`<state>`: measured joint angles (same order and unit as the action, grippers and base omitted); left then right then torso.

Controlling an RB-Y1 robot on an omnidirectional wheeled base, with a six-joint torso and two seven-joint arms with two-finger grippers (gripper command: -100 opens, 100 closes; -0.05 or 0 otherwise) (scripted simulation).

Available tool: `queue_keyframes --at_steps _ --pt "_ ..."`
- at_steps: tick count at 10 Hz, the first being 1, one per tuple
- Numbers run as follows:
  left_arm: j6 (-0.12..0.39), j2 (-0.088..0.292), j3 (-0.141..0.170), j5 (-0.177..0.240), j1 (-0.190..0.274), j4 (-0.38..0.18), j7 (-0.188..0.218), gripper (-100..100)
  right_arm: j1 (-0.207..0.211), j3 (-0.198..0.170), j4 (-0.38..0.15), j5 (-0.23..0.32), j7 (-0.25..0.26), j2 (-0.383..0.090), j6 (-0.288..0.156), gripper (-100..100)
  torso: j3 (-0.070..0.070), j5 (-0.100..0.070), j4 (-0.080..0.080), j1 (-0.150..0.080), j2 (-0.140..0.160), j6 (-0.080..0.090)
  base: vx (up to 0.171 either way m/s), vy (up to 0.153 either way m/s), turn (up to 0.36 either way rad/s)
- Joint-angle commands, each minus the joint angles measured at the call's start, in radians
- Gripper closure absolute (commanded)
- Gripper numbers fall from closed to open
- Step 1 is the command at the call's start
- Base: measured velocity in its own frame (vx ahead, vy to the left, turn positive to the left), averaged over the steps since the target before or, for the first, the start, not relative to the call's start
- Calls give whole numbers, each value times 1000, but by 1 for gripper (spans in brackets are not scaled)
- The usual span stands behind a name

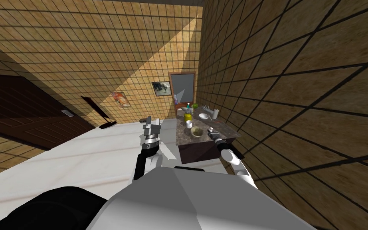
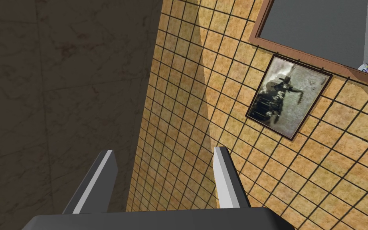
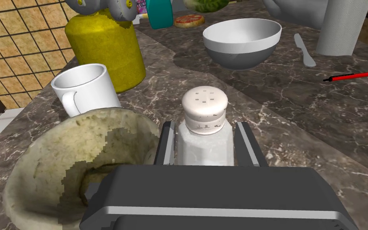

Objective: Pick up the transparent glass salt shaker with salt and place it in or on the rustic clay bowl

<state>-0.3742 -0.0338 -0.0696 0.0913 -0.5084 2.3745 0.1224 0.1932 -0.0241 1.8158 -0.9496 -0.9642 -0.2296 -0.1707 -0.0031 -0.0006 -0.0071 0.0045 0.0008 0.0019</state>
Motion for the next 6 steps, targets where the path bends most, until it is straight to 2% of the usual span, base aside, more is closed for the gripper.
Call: queue_keyframes --at_steps 1,3,5,6 --pt "0 0 0 0 0 0 0 0 -3 6 33 -6 -21 -31 -41 100 0 0 0 0 0 0 -1 165 -77" --pt "0 0 0 0 0 0 0 0 -7 10 58 -9 -37 -53 -72 100 -1 1 0 4 -1 -1 36 161 -58" --pt "0 0 0 0 0 0 0 0 -11 11 83 -11 -52 -74 -102 100 -1 1 0 2 -3 -1 35 116 -31" --pt "0 0 0 0 0 0 0 0 -15 12 106 -13 -66 -95 -130 100 -1 1 0 1 -2 -1 56 154 -53"
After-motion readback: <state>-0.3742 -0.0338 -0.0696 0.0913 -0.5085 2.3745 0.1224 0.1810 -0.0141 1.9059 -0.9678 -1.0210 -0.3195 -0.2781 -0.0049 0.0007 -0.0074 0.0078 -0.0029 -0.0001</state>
